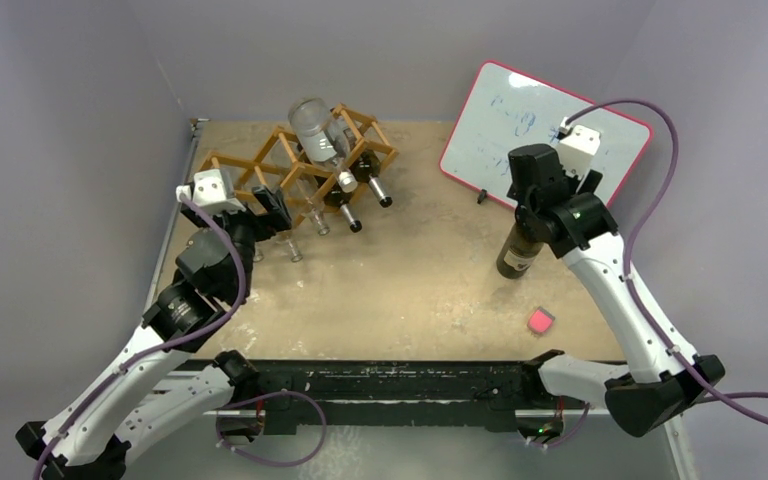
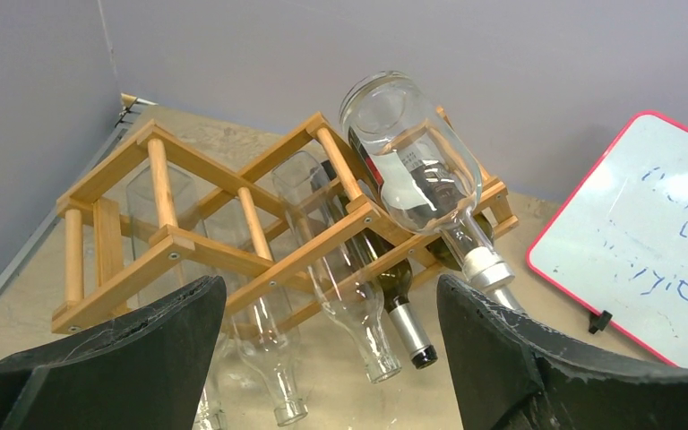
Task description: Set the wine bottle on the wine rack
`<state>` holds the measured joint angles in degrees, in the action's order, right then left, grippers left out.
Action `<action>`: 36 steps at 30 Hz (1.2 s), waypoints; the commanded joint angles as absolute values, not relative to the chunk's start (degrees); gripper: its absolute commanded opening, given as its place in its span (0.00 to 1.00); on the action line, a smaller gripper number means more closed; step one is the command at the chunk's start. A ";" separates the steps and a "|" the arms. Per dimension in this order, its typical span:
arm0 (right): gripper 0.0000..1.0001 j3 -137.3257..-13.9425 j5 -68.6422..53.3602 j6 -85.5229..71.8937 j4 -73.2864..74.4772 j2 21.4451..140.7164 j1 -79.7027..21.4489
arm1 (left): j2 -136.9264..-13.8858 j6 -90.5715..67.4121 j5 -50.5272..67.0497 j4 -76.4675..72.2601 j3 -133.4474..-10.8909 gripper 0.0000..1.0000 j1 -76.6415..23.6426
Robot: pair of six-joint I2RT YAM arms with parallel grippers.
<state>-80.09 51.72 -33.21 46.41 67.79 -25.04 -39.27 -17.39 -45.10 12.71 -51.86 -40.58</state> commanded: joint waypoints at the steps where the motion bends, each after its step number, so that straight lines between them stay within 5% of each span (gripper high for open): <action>1: 0.80 -75.62 49.24 -31.17 39.91 66.00 -22.92 | -39.27 -18.98 -44.21 11.10 -53.17 0.87 -40.69; 6: 0.70 -70.75 44.17 -29.61 35.46 64.96 -22.00 | -39.85 -18.66 -44.04 11.14 -53.30 0.87 -40.64; 20: 0.00 -70.38 43.90 -23.97 32.44 63.91 -21.88 | -40.98 -19.00 -42.19 10.81 -52.94 0.87 -40.69; 29: 0.00 -71.08 23.56 -16.68 23.95 59.25 -21.88 | -43.06 -15.06 -29.30 9.81 -52.02 0.99 -40.67; 36: 0.00 -70.61 9.17 -13.31 20.30 58.77 -21.88 | -44.90 -14.37 -11.65 5.13 -49.32 0.97 -40.67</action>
